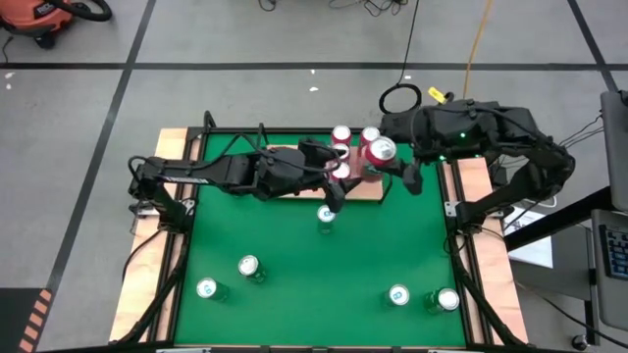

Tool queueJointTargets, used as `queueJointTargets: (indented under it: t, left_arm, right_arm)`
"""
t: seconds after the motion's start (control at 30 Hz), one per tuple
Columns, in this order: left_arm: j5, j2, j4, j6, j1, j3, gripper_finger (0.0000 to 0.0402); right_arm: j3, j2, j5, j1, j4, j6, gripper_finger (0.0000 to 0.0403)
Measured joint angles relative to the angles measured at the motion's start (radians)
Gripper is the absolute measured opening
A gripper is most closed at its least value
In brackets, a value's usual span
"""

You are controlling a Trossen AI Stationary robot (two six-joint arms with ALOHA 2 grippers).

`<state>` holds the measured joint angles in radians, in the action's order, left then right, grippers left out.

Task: Place canned beverage on shelf
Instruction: Put the red soda can on the shelf aligned with the other red soda can on the shelf

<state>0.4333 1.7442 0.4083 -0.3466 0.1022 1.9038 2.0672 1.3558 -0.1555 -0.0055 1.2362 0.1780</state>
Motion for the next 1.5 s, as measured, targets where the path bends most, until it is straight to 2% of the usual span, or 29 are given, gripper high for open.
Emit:
queueJointTargets:
  t: [0.07,0.17,0.47,0.67,0.97,1.23,1.5]
  left_arm:
    - [-0.026,-0.002,0.004,-0.021,0.008,0.0,0.0395]
    - [-0.033,-0.004,0.043,-0.043,0.022,-0.002,0.0395]
    - [-0.034,-0.022,0.17,-0.17,0.047,-0.002,0.0395]
    - [0.003,-0.025,0.195,-0.172,0.064,-0.002,0.0395]
    - [0.015,-0.025,0.203,-0.198,0.06,-0.002,0.0396]
    - [0.016,-0.025,0.208,-0.198,0.06,-0.002,0.0396]
    - [0.016,-0.025,0.208,-0.207,0.06,-0.002,0.0396]
  right_arm:
    - [-0.026,-0.024,0.0,0.001,0.025,0.002,0.0288]
    - [-0.129,-0.092,-0.019,0.0,-0.068,0.012,0.0288]
    - [-0.72,-0.362,-0.023,-0.001,-0.464,0.072,0.0288]
    - [-0.927,-0.434,-0.029,-0.005,-0.579,0.036,0.0288]
    - [-1.034,-0.4,-0.024,-0.005,-0.59,-0.03,0.0288]
    - [-1.037,-0.374,-0.023,-0.009,-0.556,-0.029,0.0289]
    - [-1.036,-0.364,-0.017,-0.052,-0.6,-0.111,0.029]
